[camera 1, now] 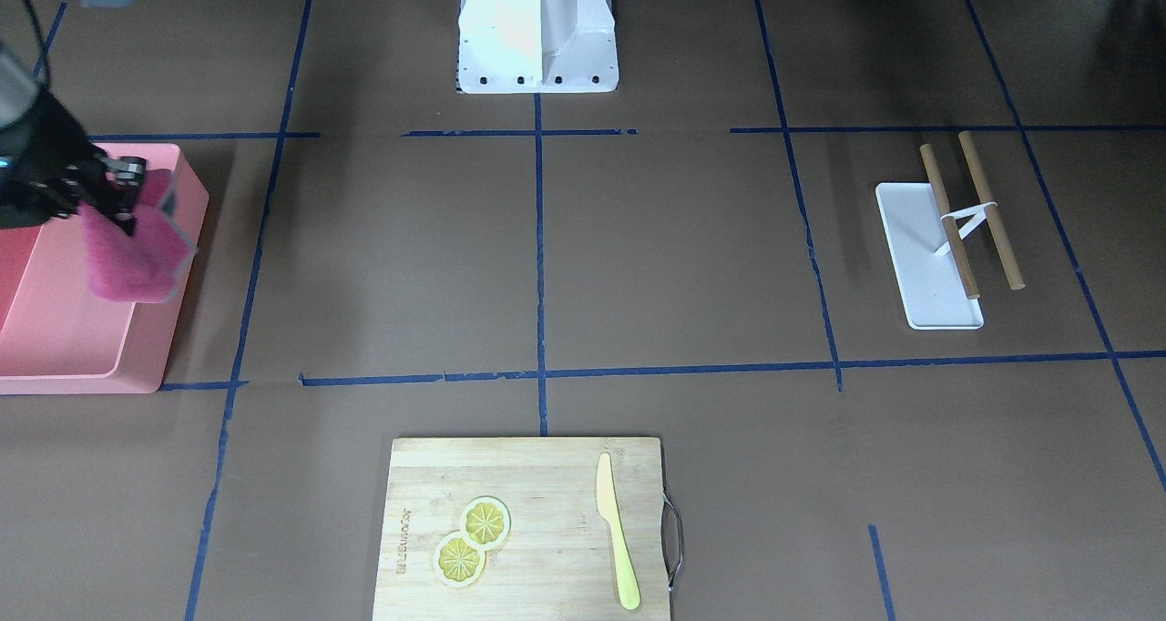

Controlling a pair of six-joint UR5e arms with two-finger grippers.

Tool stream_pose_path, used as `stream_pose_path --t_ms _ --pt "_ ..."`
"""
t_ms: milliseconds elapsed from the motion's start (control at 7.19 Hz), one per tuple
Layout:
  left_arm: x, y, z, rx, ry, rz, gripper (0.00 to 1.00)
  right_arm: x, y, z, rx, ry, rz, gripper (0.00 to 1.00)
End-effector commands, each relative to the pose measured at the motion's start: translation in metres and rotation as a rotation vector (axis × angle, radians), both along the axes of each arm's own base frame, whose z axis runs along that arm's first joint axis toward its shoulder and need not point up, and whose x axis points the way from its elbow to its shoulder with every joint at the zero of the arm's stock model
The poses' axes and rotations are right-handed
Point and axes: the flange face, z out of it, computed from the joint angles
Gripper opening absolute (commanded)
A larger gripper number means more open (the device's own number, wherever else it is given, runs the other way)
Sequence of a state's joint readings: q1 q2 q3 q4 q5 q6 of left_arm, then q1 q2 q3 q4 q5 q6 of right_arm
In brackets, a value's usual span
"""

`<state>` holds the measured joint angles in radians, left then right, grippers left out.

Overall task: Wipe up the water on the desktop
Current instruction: 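Carry the pink cloth into the pink bin with the right gripper and release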

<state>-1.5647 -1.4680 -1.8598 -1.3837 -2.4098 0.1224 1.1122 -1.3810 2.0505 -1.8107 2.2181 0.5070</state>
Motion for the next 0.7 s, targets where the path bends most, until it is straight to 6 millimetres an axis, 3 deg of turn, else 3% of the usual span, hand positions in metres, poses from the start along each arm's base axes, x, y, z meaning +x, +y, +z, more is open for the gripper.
stream_pose_path --t_ms 0,417,556 --pt "0.0000 0.0000 -0.0012 0.001 0.000 -0.001 1.00 0.0979 0.0170 0.0691 0.026 0.005 -0.034 0.00" --pt "0.0006 0.0000 -0.0026 0.002 0.009 -0.002 1.00 0.1006 0.0190 0.0768 0.008 0.013 -0.025 0.00" --pt "0.0013 0.0000 -0.0027 0.000 0.020 -0.002 1.00 0.1004 0.0186 0.0781 0.010 0.013 -0.031 0.21"
